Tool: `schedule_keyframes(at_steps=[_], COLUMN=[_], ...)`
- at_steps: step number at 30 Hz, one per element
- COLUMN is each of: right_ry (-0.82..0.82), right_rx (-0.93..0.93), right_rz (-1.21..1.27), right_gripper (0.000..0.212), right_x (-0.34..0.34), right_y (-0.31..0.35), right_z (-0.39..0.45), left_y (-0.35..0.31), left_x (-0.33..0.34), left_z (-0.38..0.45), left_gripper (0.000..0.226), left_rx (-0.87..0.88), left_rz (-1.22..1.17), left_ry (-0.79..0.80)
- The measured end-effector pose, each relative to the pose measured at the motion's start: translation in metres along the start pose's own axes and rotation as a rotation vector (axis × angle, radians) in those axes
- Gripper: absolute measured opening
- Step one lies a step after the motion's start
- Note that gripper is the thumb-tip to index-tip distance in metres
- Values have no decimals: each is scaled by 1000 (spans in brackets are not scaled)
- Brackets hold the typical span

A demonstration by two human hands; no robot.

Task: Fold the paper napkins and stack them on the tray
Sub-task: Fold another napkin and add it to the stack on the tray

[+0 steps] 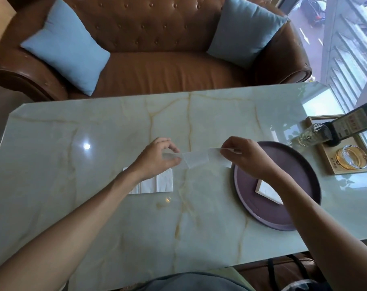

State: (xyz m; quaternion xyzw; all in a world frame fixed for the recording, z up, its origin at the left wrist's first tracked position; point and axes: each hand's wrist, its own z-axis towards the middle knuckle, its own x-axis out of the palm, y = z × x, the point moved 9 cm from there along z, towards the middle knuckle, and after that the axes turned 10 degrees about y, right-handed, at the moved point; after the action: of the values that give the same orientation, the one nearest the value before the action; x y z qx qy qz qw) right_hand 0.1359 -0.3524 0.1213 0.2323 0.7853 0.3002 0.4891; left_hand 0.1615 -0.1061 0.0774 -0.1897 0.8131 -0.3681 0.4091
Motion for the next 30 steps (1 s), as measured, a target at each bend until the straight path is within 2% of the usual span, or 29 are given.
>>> schedule_keyframes(at_steps=[2,3,4,6,8,11,13,15,19,25,30], right_ry=[43,62,80,111,125,193,238,232,212,192,225], right_rx=[-23,-30,-35,-28,11,66,21,-62,-143,-142,-54], right_rz=[-25,-49,-81,-152,-220,-353,-464,-561,-639,-683,-591], right_gripper=[9,9,8,7,5,33,46,43,21,36,37], right_x=[2,3,5,6,3,4,14,25,38,38,26], right_y=[12,18,23,29,26,22,30,42,57,62,48], right_z=[3,4,6,8,8,8,10,16,24,29,27], left_y=[-15,-24,-34,-47,-54,-62,-69,-76,-83,-70,-55], left_x=[11,20,28,40,44,44,44,43,31,10,-7], left_z=[4,6,10,16,19,18,16,14,12,8,-1], left_gripper=[48,50,41,17,19,22,26,27,24,26,24], left_rx=[27,52,80,134,153,168,184,199,211,219,286], left_rz=[-7,0,26,92,106,189,288,398,543,514,505], left_ry=[119,171,201,190,160,160,183,205,187,125,39])
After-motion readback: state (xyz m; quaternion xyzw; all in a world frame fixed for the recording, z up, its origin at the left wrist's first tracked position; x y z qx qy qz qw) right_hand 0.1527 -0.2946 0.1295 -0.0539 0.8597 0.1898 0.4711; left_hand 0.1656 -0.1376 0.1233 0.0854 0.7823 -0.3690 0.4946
